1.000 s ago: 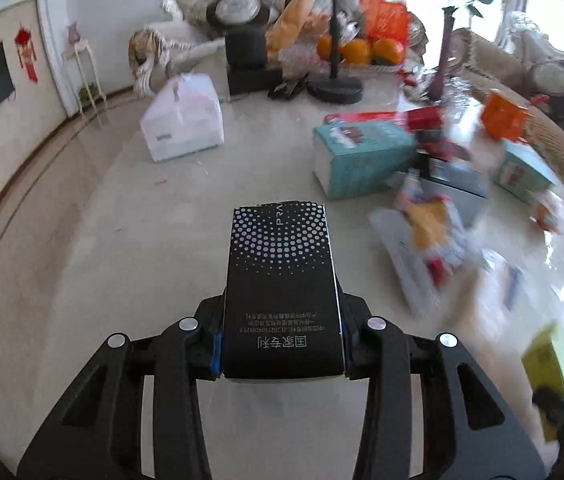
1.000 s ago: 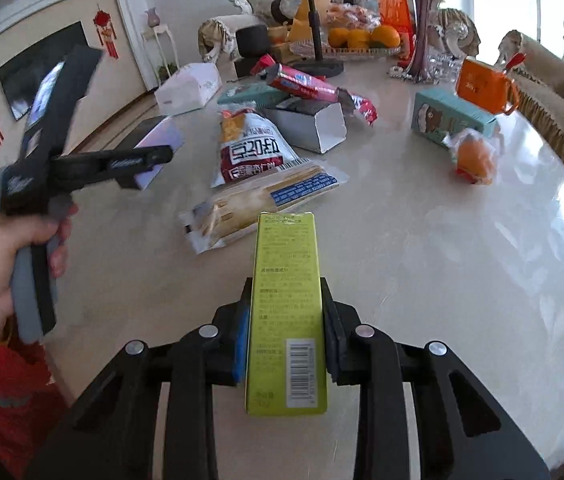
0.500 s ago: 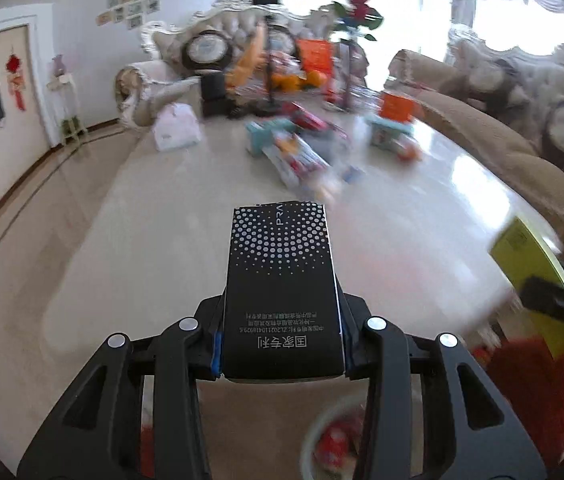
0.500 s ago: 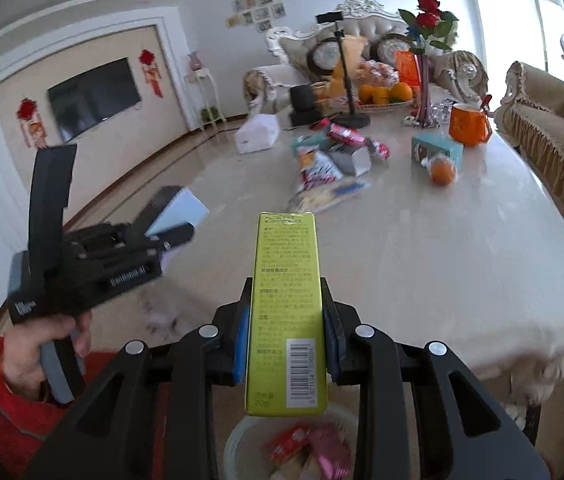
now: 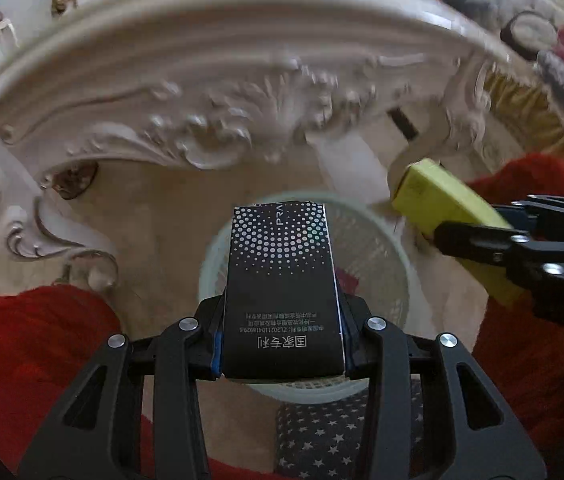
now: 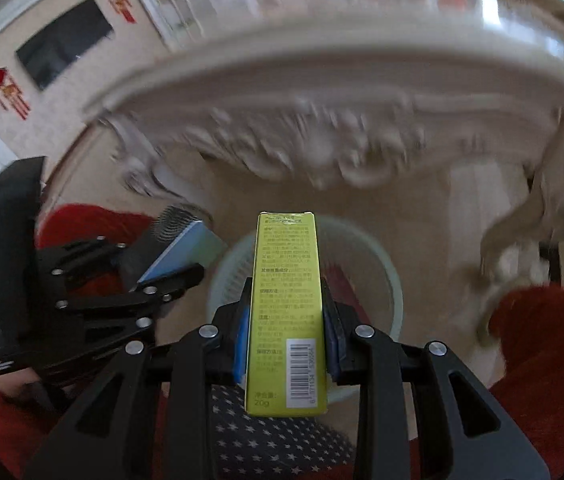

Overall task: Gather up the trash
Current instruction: 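Carry both boxes to the wastebasket and open both tools to drop them, then raise both open tools back toward the table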

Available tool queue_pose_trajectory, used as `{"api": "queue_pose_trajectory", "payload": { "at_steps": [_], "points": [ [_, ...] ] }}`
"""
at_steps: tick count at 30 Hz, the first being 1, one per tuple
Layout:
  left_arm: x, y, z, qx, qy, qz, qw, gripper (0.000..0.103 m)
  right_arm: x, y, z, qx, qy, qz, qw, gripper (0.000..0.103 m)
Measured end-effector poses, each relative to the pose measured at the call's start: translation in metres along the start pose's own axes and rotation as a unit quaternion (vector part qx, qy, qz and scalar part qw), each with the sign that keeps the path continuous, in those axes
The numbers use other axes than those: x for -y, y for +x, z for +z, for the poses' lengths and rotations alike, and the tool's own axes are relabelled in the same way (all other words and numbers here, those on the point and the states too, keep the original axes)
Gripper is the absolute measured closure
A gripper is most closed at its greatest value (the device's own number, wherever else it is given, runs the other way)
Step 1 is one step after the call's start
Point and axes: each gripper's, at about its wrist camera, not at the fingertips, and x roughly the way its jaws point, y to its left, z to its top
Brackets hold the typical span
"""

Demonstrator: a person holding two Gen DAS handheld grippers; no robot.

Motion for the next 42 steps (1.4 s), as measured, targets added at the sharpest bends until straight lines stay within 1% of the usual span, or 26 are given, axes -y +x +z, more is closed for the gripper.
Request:
{"api": "queue_pose_trajectory", "payload": {
  "at_steps": [2, 4, 7, 8, 9, 10, 11, 12, 13, 14, 15, 16, 18, 22, 26, 28, 30, 31, 33, 35, 37, 38, 40, 41, 42],
  "points": [
    [0.001, 0.013, -0.001, -0.011, 0.009, 0.003, 0.9999, 0.062, 0.007, 0.009, -0.007, -0.01, 0.009, -0.003, 1.0, 0.075],
    [0.005, 0.02, -0.003, -0.014, 0.012, 0.006, 0.9998, 0.062, 0.009, 0.018, -0.008, -0.017, 0.009, -0.01, 1.0, 0.075],
    [0.007, 0.033, -0.003, -0.024, 0.009, 0.005, 0.9997, 0.061, 0.01, 0.026, -0.012, -0.009, -0.002, -0.017, 1.0, 0.075],
    [0.007, 0.039, -0.003, -0.033, 0.006, -0.001, 0.9994, 0.059, 0.011, 0.028, -0.013, -0.006, -0.007, -0.017, 1.0, 0.075],
    [0.006, 0.043, -0.003, -0.043, 0.005, -0.004, 0.9991, 0.046, 0.011, 0.032, -0.013, -0.004, -0.009, -0.013, 1.0, 0.074],
    [0.006, 0.05, -0.004, -0.051, 0.006, 0.0, 0.9987, 0.038, 0.012, 0.034, -0.014, -0.005, -0.008, -0.008, 1.0, 0.074],
    [0.006, 0.053, -0.005, -0.054, 0.008, 0.007, 0.9985, 0.035, 0.014, 0.037, -0.014, -0.007, -0.006, -0.002, 1.0, 0.074],
    [0.006, 0.058, -0.007, -0.062, 0.008, 0.013, 0.998, 0.035, 0.014, 0.039, -0.014, -0.009, -0.005, -0.002, 1.0, 0.073],
    [0.005, 0.06, -0.009, -0.067, 0.007, 0.014, 0.9976, 0.035, 0.015, 0.044, -0.015, -0.014, -0.003, -0.009, 1.0, 0.063],
    [0.004, 0.064, -0.011, -0.076, 0.003, 0.011, 0.997, 0.035, 0.018, 0.046, -0.016, -0.018, 0.003, -0.011, 1.0, 0.039],
    [0.002, 0.067, -0.012, -0.08, -0.002, 0.007, 0.9967, 0.035, 0.021, 0.047, -0.016, -0.018, 0.011, -0.007, 1.0, 0.031],
    [-0.001, 0.07, -0.015, -0.086, -0.009, 0.002, 0.9962, 0.035, 0.025, 0.048, -0.017, -0.019, 0.026, 0.004, 0.999, 0.028],
    [-0.005, 0.074, -0.017, -0.096, -0.019, -0.001, 0.9952, 0.035, 0.034, 0.051, -0.018, -0.027, 0.047, 0.01, 0.998, 0.028],
    [-0.013, 0.079, -0.02, -0.111, -0.037, -0.005, 0.9932, 0.035, 0.049, 0.054, -0.019, -0.033, 0.085, 0.005, 0.996, 0.027],
    [-0.014, 0.081, -0.021, -0.113, -0.04, -0.005, 0.9928, 0.035, 0.047, 0.053, -0.02, -0.029, 0.085, 0.001, 0.996, 0.027],
    [-0.012, 0.078, -0.021, -0.107, -0.036, -0.005, 0.9936, 0.035, 0.043, 0.05, -0.019, -0.024, 0.075, 0.001, 0.997, 0.027],
    [-0.009, 0.067, -0.019, -0.085, -0.03, -0.008, 0.9959, 0.035, 0.037, 0.044, -0.019, -0.012, 0.065, 0.003, 0.998, 0.027],
    [-0.009, 0.061, -0.018, -0.073, -0.028, -0.012, 0.9968, 0.035, 0.034, 0.033, -0.019, 0.006, 0.058, 0.01, 0.998, 0.027],
    [-0.008, 0.035, -0.014, -0.033, -0.023, -0.028, 0.9988, 0.035, 0.03, 0.015, -0.018, 0.03, 0.047, 0.022, 0.998, 0.027],
    [-0.008, 0.002, -0.008, 0.007, -0.013, -0.043, 0.999, 0.035, 0.024, -0.016, -0.015, 0.071, 0.03, 0.036, 0.996, 0.027],
    [-0.009, -0.026, 0.001, 0.039, 0.002, -0.051, 0.9979, 0.035, 0.021, -0.05, -0.005, 0.118, 0.012, 0.037, 0.992, 0.027],
    [-0.009, -0.044, 0.011, 0.064, 0.016, -0.048, 0.9967, 0.035, 0.021, -0.07, 0.005, 0.148, 0.002, 0.031, 0.988, 0.027],
    [-0.012, -0.076, 0.04, 0.11, 0.045, -0.025, 0.9926, 0.034, 0.024, -0.097, 0.026, 0.193, -0.008, 0.011, 0.981, 0.027],
    [-0.014, -0.085, 0.053, 0.123, 0.056, -0.014, 0.9908, 0.03, 0.029, -0.107, 0.04, 0.207, -0.01, 0.006, 0.978, 0.027],
    [-0.016, -0.091, 0.067, 0.135, 0.063, -0.006, 0.9888, 0.024, 0.034, -0.115, 0.054, 0.219, -0.013, 0.002, 0.976, 0.027]
  ]
}}
